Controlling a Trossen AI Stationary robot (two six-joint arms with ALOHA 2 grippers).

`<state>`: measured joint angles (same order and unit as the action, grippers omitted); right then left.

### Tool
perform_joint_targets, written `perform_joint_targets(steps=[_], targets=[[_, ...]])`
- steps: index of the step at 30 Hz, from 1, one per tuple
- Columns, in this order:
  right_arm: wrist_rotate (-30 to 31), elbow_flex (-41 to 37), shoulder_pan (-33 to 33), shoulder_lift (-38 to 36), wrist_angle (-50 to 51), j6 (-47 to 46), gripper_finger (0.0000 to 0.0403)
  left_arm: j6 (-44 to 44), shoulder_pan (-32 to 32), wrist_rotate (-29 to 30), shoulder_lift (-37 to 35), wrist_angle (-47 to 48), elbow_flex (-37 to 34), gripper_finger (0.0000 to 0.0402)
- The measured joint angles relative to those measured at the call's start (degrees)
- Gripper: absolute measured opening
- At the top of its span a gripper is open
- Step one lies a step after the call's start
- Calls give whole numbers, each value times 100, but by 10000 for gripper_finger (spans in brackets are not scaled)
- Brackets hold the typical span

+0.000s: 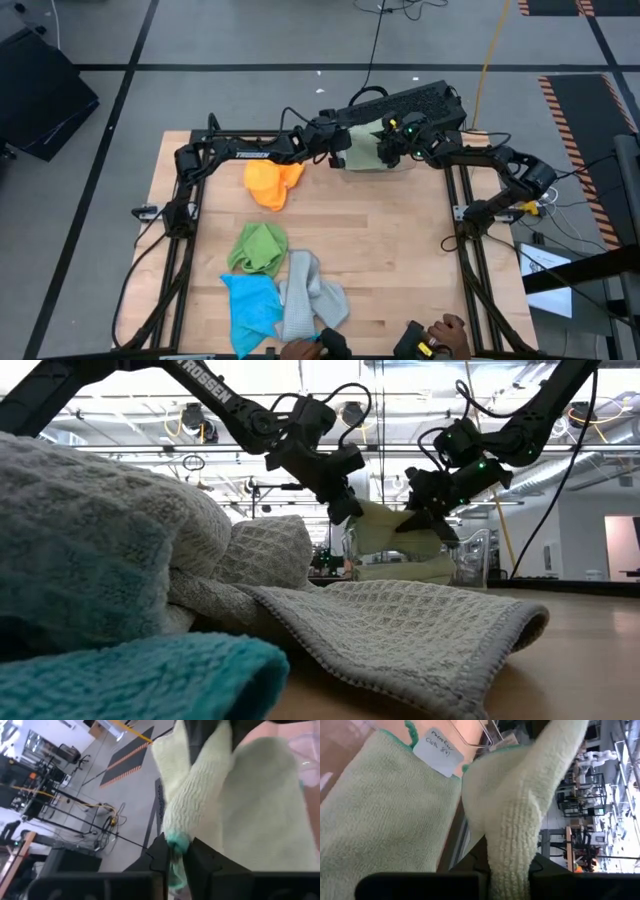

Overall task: Fold microfiber towels
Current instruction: Put the folded light green microfiber towel into the transparent bin

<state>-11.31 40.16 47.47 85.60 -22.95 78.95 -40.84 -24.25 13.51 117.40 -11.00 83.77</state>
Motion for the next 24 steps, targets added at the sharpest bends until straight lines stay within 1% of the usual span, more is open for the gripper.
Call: perform_joint_targets(steps=[5,10,14,18,20,24], targets=[[51,57,11,2,392,170,25,237,-153,-365,0,-24,0,50],[-88,61,10,39,539,420,31,345,-153,-437,0,-22,0,50],[-103,61,11,37,520,471,51,469,-81,-451,0,-40,0,51],[-375,61,11,37,521,512,78,766,1,-463,-1,-156,0,51],[-400,61,11,37,540,512,92,874,21,-572,-2,-171,0,51],[-555,61,25,37,608,254,120,1245,-2,-985,-2,-167,0,51]])
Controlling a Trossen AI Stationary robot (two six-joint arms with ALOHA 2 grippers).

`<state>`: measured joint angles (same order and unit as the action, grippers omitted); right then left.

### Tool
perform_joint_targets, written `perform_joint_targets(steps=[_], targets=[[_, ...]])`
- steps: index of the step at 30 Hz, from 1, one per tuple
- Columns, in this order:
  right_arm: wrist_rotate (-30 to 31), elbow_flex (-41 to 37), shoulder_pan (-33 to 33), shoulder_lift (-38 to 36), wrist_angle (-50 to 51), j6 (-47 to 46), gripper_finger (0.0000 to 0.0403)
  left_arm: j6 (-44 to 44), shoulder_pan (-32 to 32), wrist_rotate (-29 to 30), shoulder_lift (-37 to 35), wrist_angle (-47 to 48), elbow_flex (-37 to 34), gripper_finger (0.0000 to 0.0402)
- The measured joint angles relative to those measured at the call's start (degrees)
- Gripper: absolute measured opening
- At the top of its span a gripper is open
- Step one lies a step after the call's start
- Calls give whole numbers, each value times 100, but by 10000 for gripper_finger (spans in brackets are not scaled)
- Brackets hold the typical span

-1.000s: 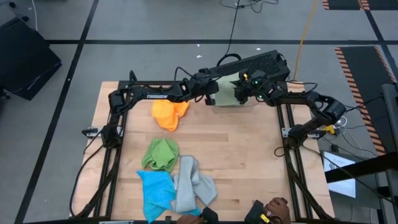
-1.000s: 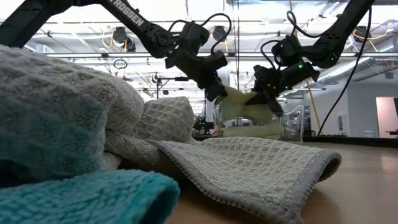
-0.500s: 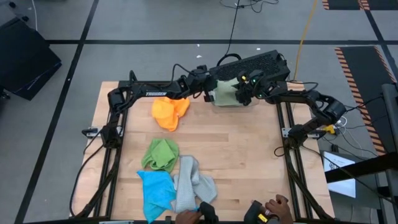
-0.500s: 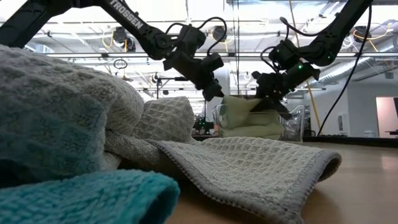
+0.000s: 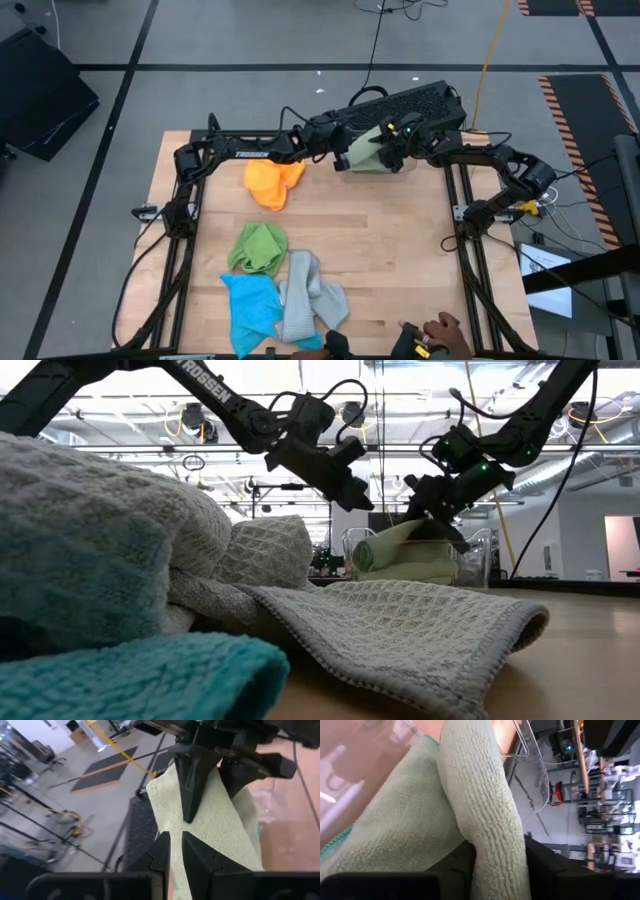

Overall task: Fold microfiber towels
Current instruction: Put the folded light green microfiber towel into the transparent bin

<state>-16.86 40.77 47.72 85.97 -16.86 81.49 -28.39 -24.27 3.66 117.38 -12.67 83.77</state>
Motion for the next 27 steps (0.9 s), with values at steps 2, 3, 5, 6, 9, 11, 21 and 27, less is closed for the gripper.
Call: perform_joint_targets(steps=[2,3,5,6,9,11,21,27], targets=[[-114,0,29,0,20,-217,132,236,-52,-217,0,28,0,51],[-139,0,35,0,12,-335,138,340,-75,-319,0,41,0,51],[-152,11,44,-2,-4,-606,150,563,-128,-479,0,39,0,51],[-199,32,53,-5,18,-816,156,656,-156,-518,0,36,0,51],[-492,162,99,-33,55,-1525,171,863,-206,-535,0,44,0,52],[-700,230,129,-33,95,-1986,178,966,-231,-594,0,49,0,52],[-750,595,143,-33,1387,-3082,185,1205,-230,-1016,0,51,0,51],[-1049,768,143,-41,1801,-3893,185,1262,-234,-1025,-2,49,0,51]])
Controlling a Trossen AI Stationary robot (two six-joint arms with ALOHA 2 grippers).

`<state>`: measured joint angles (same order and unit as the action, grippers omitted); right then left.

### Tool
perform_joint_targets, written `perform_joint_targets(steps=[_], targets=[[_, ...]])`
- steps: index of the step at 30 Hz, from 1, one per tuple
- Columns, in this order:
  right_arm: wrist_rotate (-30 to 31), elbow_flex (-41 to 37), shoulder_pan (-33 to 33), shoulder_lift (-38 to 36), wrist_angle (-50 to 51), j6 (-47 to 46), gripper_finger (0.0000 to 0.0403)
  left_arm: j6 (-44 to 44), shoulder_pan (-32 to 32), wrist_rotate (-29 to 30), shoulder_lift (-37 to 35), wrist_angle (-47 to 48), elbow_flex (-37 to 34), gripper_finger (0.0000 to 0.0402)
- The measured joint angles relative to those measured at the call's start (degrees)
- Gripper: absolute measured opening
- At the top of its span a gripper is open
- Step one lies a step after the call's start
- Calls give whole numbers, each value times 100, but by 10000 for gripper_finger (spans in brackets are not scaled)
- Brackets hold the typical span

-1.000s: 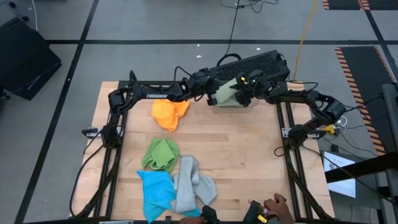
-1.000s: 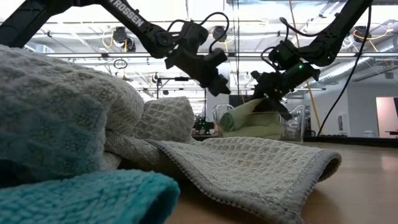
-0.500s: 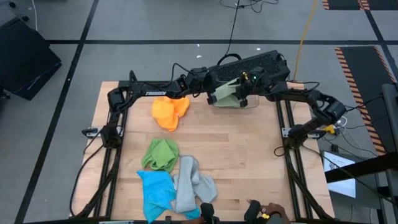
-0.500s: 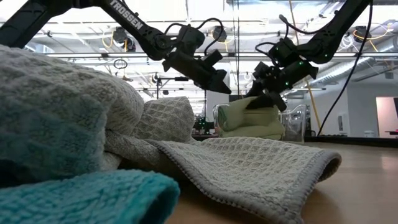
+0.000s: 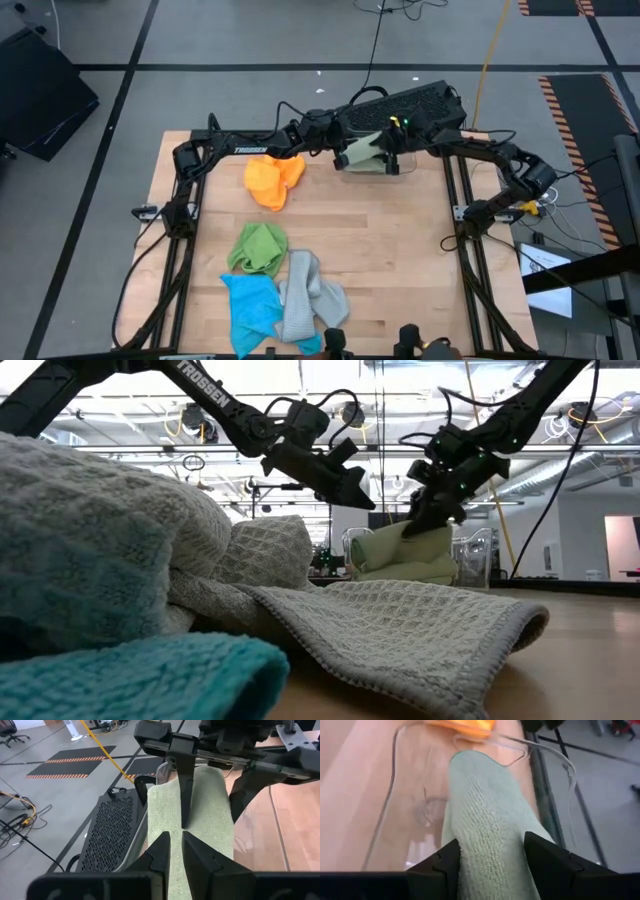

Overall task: Fold microfiber towels
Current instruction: Put the folded light green microfiber towel into the transparent bin

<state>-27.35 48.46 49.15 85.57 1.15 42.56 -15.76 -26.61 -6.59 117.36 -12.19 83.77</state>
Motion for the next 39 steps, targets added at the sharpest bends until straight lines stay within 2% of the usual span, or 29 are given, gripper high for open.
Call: perform_joint_targets(steps=[6,9,16,20,24,29,33,36,39], targets=[[1,307,0,-13,812,-890,185,256,0,-207,0,84,0,51],[26,417,-2,-73,1391,-1088,185,375,0,-402,-2,171,0,51],[347,436,-46,-496,1880,-1505,197,736,25,-866,-9,276,0,51],[331,434,-48,-964,1927,-1810,210,732,64,-839,-134,658,-13,51],[-72,367,-122,-1269,1793,-2158,205,695,84,-657,-511,1106,-8,51],[-66,31,-430,-1162,1579,-2085,148,434,119,-285,-1049,1839,-7,51],[642,-209,-531,-886,1267,-1642,79,360,194,-145,-1269,2188,-7,51],[828,-234,-462,-599,827,-1528,26,356,257,-78,-1281,2248,-7,51],[1197,-233,-362,-364,508,-1483,7,371,328,-66,-1281,2289,-7,51]])
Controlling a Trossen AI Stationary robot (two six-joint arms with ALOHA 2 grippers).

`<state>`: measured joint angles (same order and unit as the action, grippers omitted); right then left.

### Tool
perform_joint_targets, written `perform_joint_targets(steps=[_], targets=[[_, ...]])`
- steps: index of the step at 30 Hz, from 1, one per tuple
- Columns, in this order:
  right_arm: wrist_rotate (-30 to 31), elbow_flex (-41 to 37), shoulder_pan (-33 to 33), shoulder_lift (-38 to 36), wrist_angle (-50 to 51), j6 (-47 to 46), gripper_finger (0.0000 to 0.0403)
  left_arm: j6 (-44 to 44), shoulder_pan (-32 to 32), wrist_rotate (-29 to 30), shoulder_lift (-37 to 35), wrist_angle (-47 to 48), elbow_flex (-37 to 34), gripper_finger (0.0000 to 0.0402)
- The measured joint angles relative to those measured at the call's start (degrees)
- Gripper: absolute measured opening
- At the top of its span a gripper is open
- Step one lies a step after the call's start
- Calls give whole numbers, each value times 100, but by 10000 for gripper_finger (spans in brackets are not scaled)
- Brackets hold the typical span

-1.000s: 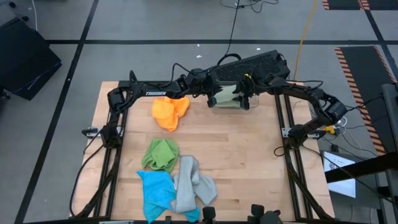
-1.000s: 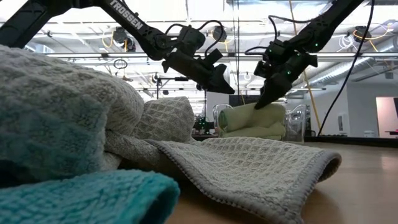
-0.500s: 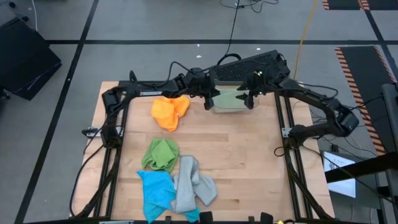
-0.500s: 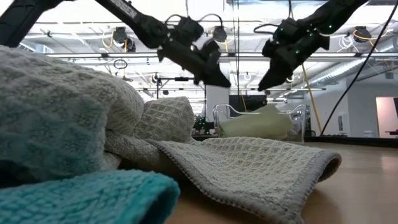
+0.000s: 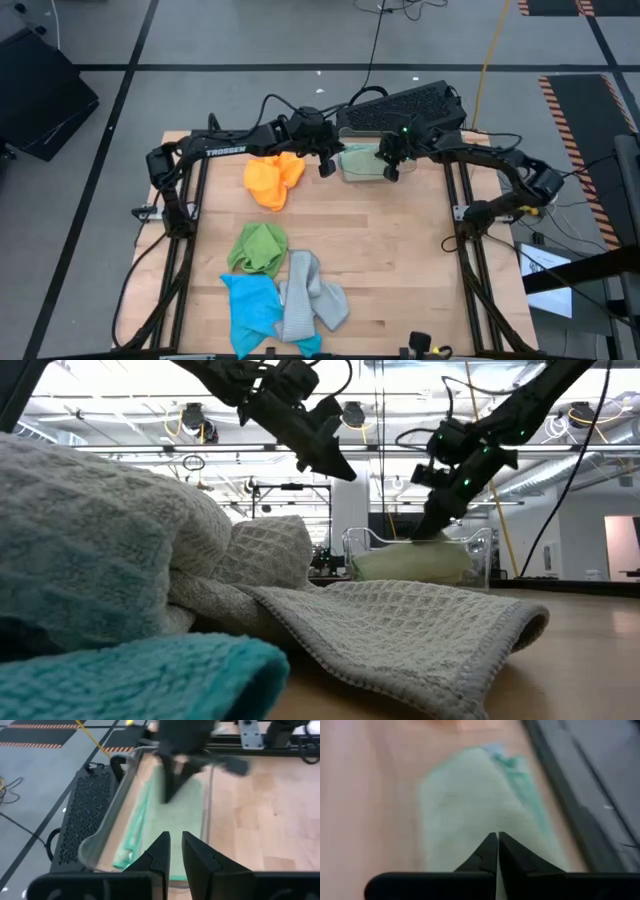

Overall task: Fold microfiber towels
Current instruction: Put the folded light green microfiber towel into the transparent bin, then fold the gray microfiber towel

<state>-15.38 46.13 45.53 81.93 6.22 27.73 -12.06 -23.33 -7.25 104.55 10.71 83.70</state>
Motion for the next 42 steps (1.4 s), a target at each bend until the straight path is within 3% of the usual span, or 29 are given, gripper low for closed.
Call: perform_joint_targets(steps=[10,19,23,30,32,38,42], targets=[[920,0,325,478,-409,59,2,18,230,323,2,139,0,51],[942,4,316,892,-523,80,0,141,411,286,7,374,0,51],[940,-2,287,754,-519,36,0,181,537,351,9,633,0,51],[933,-1,237,-31,-400,-178,0,254,840,1060,-73,1153,2,51],[811,1,236,-247,-409,-274,0,254,928,1112,-142,1322,2,51],[-688,-50,187,-450,-303,-514,0,328,1208,1405,-149,1523,7,51],[-733,-233,-55,-566,-254,-596,0,506,1437,1628,-153,1808,-32,51]])
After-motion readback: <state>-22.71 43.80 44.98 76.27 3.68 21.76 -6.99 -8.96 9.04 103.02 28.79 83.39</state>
